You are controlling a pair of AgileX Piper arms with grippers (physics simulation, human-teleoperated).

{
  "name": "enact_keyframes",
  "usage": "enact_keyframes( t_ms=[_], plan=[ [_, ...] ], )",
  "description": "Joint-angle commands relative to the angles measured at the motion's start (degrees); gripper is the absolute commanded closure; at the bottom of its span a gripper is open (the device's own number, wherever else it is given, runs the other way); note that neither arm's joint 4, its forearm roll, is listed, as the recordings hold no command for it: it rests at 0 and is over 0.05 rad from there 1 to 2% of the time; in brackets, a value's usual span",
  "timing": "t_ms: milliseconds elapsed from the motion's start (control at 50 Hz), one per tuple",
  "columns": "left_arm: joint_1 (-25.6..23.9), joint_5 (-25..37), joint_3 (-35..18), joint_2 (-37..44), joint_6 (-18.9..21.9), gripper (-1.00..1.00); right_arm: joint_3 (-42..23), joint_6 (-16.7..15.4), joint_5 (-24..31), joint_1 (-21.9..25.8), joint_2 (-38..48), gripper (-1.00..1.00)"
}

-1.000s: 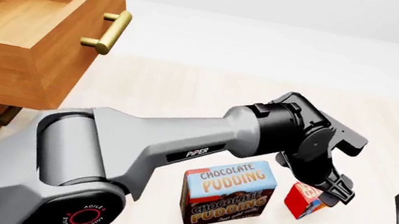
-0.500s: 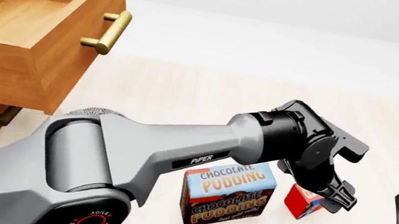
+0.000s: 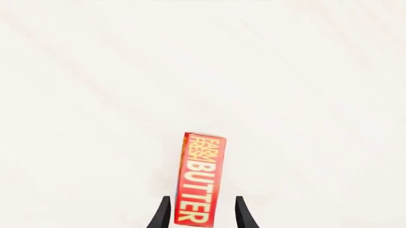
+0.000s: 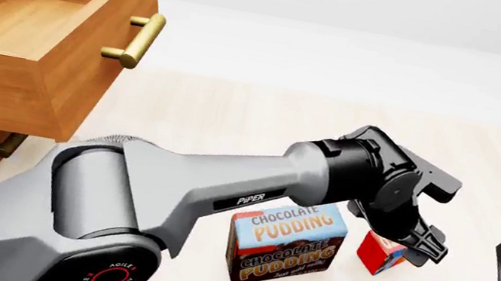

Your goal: Put the butter at the back in the top drawer of the cabinet and close it.

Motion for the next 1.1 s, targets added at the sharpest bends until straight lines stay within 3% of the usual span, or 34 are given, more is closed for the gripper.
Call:
enact_keyframes(
  t_ms=[20, 1100],
  plan=[
    [0.3, -0.8, 0.9, -0.5, 0.0, -1.00, 0.0, 0.0, 0.0, 0.0, 0.0, -1.00],
    [0.3, -1.9, 1.0, 0.9, -0.2, -1.00, 0.0, 0.0, 0.0, 0.0, 0.0, -1.00]
  ],
)
